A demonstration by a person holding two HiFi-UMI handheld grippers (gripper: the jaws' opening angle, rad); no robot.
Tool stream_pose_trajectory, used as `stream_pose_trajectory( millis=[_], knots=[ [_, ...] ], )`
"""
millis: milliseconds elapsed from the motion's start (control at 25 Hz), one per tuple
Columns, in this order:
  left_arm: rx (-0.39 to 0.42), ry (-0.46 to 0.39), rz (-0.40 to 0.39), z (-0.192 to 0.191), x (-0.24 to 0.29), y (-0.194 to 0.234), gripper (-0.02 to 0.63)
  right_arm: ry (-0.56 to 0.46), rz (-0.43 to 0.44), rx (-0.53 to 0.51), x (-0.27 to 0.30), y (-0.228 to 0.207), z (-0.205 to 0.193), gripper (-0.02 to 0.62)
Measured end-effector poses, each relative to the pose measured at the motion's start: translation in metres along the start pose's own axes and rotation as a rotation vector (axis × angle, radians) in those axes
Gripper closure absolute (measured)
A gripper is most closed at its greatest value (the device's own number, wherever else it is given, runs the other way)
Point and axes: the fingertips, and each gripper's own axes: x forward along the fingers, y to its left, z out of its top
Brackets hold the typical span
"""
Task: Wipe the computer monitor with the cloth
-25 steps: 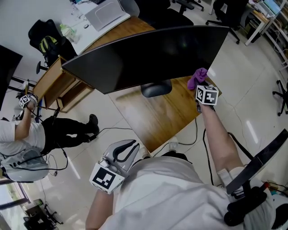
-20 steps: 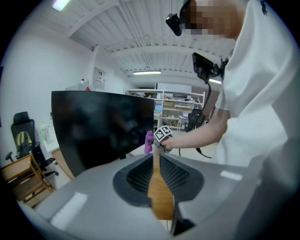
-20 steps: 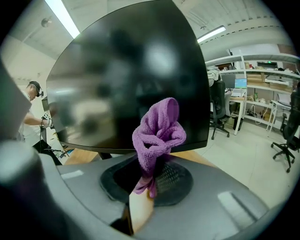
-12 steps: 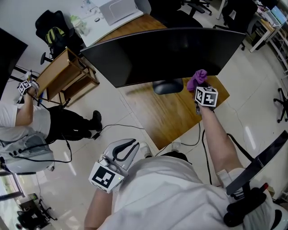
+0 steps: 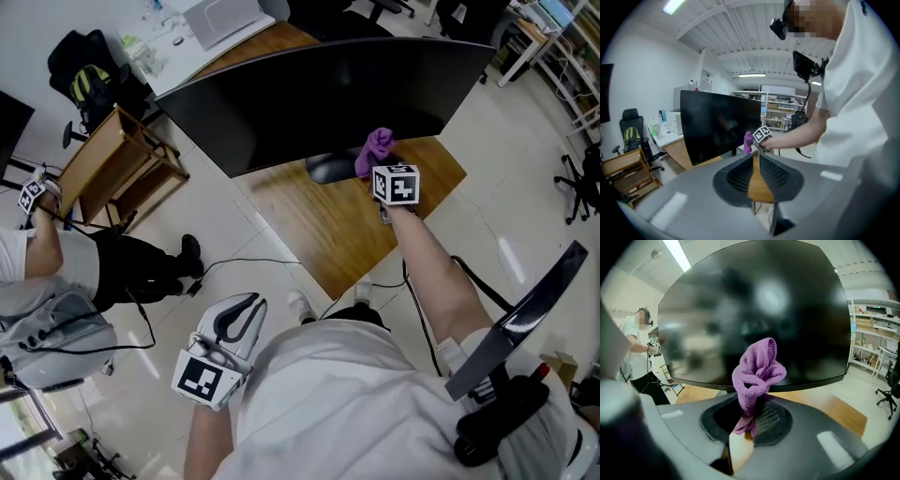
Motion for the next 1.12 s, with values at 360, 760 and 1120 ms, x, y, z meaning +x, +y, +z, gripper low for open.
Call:
stream_pose_trajectory(
  millis=[360, 760, 1120],
  knots=[
    [-0.018, -0.016, 0.017, -0.004, -0.022, 0.017, 0.541, 0.015, 0.031, -0.034, 0.011, 0.048, 0.0, 0.543],
    [-0.037, -0.025, 0.015, -0.012, -0.04, 0.038, 0.541, 0.032, 0.044, -0.054, 0.021, 0.086, -0.002, 0.545],
    [-0.048, -0.042, 0.017, -0.017, -0.054, 0.057, 0.541, 0.054, 0.062, -0.078, 0.031, 0.122, -0.007, 0.543]
  ],
)
